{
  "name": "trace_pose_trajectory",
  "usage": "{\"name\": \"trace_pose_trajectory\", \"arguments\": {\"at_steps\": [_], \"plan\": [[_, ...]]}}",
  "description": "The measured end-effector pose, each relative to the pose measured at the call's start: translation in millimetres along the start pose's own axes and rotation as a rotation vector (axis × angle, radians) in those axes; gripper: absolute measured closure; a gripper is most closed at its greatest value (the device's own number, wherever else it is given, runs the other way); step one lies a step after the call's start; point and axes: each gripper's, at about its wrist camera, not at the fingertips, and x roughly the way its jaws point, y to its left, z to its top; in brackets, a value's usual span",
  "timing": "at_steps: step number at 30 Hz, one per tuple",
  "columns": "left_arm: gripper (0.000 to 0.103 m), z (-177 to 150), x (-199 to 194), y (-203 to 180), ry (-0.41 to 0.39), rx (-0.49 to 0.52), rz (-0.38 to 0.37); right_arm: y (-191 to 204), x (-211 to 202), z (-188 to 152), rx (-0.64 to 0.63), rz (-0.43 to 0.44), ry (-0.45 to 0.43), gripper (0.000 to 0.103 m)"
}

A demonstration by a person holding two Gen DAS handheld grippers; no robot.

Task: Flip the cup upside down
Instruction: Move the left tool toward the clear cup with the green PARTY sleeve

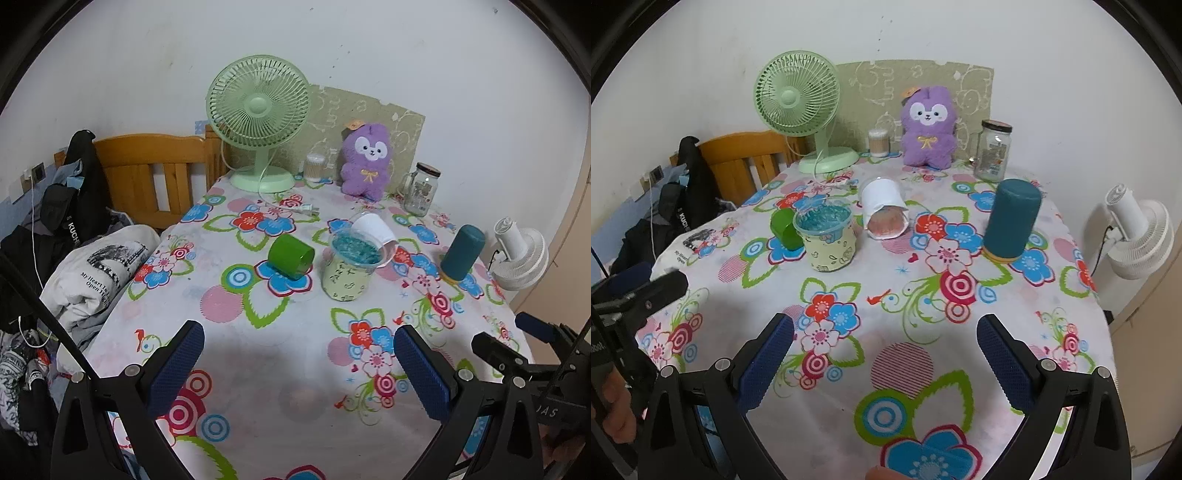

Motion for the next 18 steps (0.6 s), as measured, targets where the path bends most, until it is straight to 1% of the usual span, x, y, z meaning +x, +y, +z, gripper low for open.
{"name": "trace_pose_trajectory", "arguments": {"at_steps": [8,12,15,18], "plan": [[0.0,2,18,7,0.024,0.014,0.011,11,20,12,-0.027,0.019,0.01,0.003],[0.0,5,31,13,0.044,0.016,-0.013,20,39,17,-0.048,0.03,0.03,0.003],[0.0,7,42,16,0.057,0.029,-0.017,23,56,20,-0.048,0.035,0.055,0.003],[0.0,9,56,20,0.071,0.044,-0.017,25,70,23,-0.044,0.041,0.061,0.003]]}}
